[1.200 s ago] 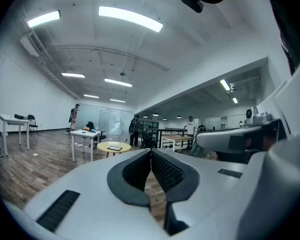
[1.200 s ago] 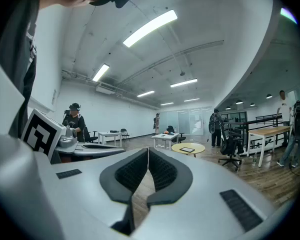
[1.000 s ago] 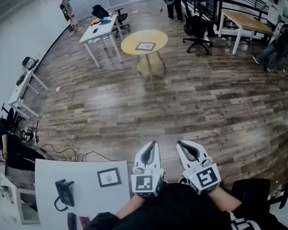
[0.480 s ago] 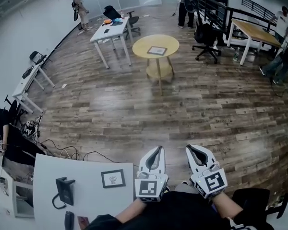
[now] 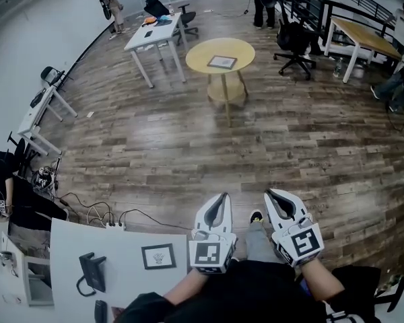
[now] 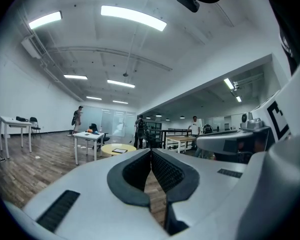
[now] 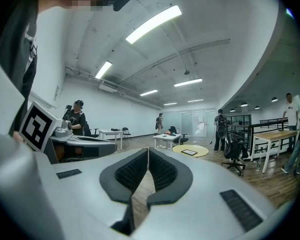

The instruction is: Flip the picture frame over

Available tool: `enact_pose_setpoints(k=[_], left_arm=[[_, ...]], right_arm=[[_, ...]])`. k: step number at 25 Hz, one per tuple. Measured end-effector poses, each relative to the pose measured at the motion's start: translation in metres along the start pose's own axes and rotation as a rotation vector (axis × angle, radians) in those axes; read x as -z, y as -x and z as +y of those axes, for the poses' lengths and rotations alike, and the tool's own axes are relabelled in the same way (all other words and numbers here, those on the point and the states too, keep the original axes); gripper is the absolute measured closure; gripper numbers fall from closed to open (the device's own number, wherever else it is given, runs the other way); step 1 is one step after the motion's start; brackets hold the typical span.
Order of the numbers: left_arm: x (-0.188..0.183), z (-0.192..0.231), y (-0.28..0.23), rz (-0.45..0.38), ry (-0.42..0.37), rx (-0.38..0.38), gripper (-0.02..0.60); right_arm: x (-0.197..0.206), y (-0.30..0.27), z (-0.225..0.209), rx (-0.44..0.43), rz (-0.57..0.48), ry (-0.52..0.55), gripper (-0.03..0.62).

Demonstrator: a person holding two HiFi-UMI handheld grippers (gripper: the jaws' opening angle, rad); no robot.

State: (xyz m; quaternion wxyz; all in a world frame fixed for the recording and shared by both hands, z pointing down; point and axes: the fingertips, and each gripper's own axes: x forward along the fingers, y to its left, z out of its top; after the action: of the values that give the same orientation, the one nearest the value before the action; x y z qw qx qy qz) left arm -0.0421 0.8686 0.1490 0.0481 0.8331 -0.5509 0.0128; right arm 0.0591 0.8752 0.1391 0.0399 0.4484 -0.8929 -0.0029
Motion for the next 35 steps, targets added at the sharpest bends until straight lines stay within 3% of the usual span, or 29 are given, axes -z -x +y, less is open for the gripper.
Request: enact_pose_setpoints(k=[17, 21, 29, 35], left_arm=[[-0.029, 0.042, -0.272, -0.006, -0.085, -0.039, 0.558], [-0.028, 0.054, -0.309, 0.002, -0.106, -0.069, 0.557], [-0.028, 0.082, -0.356, 0.032, -0.072, -0.138, 0.557], [-0.023, 0.113, -0.408, 0.022, -0.106, -0.097, 0.557]], right_arm=[[-0.002, -0.164, -0.232, -0.005, -0.029, -0.003, 0.572], [0.003, -0.192, -0.263, -0.031, -0.028, -0.012, 0.572], [0.01, -0.248, -0.295, -0.075, -0.029, -0.018, 0.572], [0.012, -0.305, -0.323, -0.053, -0.038, 0.001, 0.572]])
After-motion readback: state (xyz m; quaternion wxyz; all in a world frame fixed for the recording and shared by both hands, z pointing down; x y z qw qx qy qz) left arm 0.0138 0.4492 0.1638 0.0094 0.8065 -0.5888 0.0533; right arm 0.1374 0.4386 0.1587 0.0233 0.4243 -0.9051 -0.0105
